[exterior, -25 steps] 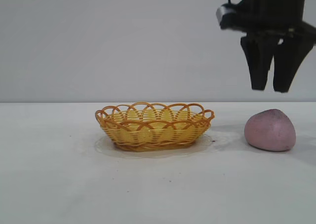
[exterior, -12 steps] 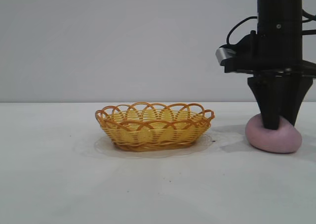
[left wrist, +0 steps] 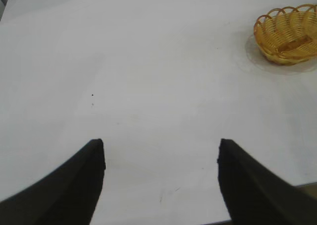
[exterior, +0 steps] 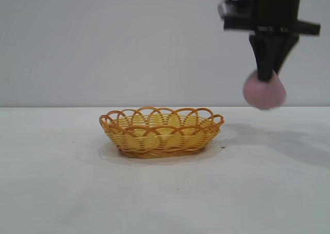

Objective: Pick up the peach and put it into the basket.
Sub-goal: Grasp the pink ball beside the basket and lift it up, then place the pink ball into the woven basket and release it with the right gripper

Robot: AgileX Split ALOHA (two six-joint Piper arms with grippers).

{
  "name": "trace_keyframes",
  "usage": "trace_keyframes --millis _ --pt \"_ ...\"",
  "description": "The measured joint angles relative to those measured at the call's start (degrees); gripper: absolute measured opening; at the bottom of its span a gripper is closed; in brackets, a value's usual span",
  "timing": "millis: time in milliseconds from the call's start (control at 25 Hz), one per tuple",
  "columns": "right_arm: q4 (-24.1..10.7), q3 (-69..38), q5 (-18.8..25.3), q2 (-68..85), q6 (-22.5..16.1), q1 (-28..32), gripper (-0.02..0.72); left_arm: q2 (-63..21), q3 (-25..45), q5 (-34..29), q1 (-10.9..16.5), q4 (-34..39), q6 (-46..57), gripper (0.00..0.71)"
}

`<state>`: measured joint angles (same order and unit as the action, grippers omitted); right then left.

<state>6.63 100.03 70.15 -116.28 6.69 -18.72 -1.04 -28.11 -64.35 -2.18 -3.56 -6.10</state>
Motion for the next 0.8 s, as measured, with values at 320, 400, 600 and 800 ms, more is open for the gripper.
trace_keyframes --millis 320,400,600,800 --pt "3.3 2.2 0.5 0.0 0.1 -6.7 0.0 0.0 0.0 0.0 0.0 0.0 0.0 0.471" --pt "3.3 2.2 0.5 -0.7 0.1 -9.6 0.0 0.0 0.0 0.0 0.0 0.0 0.0 0.471" --pt "3.3 2.2 -0.6 -4.5 0.1 -15.0 0.0 0.0 0.0 0.0 0.0 0.0 0.0 0.471" --pt "3.1 2.2 -3.6 -7.6 0.1 -16.3 0.0 0.0 0.0 0.0 0.0 0.0 0.0 0.471"
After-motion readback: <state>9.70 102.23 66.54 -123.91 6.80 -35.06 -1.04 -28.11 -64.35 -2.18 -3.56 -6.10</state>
